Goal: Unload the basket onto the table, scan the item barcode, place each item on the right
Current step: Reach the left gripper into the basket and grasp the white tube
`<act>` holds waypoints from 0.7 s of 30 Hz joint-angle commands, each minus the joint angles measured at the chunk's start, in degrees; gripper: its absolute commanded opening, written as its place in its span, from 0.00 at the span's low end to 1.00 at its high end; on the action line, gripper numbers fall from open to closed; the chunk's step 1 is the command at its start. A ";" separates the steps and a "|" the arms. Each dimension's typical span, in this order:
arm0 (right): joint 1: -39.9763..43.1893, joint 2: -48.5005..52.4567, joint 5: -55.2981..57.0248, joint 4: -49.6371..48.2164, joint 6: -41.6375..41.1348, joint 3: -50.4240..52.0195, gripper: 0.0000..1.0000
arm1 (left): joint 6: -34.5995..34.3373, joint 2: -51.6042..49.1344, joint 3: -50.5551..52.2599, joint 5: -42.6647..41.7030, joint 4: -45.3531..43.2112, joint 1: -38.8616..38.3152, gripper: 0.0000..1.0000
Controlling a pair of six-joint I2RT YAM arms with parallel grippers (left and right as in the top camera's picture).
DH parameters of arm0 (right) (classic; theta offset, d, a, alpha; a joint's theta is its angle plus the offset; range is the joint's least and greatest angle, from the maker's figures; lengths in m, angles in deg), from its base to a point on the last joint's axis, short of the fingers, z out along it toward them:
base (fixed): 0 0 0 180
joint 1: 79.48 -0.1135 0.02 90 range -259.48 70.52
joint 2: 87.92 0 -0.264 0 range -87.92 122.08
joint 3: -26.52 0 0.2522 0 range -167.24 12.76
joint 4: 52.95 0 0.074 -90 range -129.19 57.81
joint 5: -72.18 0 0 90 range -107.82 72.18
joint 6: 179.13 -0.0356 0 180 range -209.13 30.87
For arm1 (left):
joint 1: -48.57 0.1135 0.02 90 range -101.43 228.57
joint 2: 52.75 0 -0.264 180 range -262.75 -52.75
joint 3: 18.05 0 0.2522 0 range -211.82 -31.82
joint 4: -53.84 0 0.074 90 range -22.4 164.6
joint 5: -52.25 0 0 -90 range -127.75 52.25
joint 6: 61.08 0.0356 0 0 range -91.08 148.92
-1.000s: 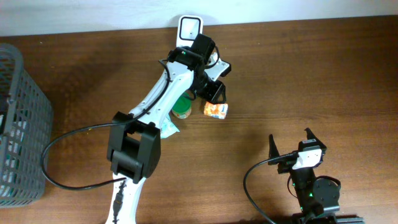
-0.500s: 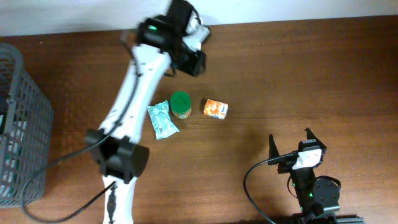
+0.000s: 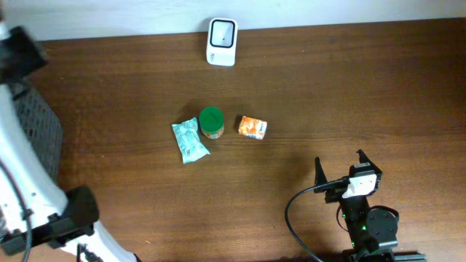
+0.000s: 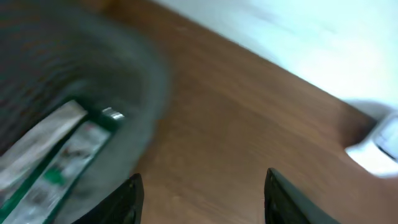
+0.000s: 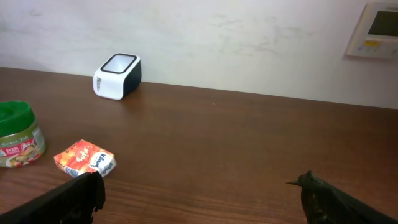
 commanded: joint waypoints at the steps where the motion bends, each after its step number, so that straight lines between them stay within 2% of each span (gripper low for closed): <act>1: -0.42 -0.33 0.11 0.28 -0.44 0.31 0.98 | -3.56 0.13 3.15 0.74 0.31 7.98 0.50; 4: -0.42 -0.33 0.11 0.28 -0.44 0.31 0.99 | -4.24 0.13 8.63 0.87 -1.46 13.35 0.48; 9: -0.42 -0.33 0.11 0.28 -0.44 0.31 0.98 | -4.17 0.15 22.86 4.68 -7.91 18.25 0.49; 13: -0.42 -0.33 0.11 0.28 -0.44 0.31 0.98 | -2.62 0.15 30.27 4.70 -12.13 22.18 0.50; 19: -0.42 -0.33 0.11 0.28 -0.44 0.31 0.98 | 6.62 0.15 38.42 4.76 -19.41 25.11 0.45; 21: -0.42 -0.33 0.11 0.28 -0.44 0.31 0.98 | 9.70 0.15 41.57 6.84 -22.93 24.92 0.48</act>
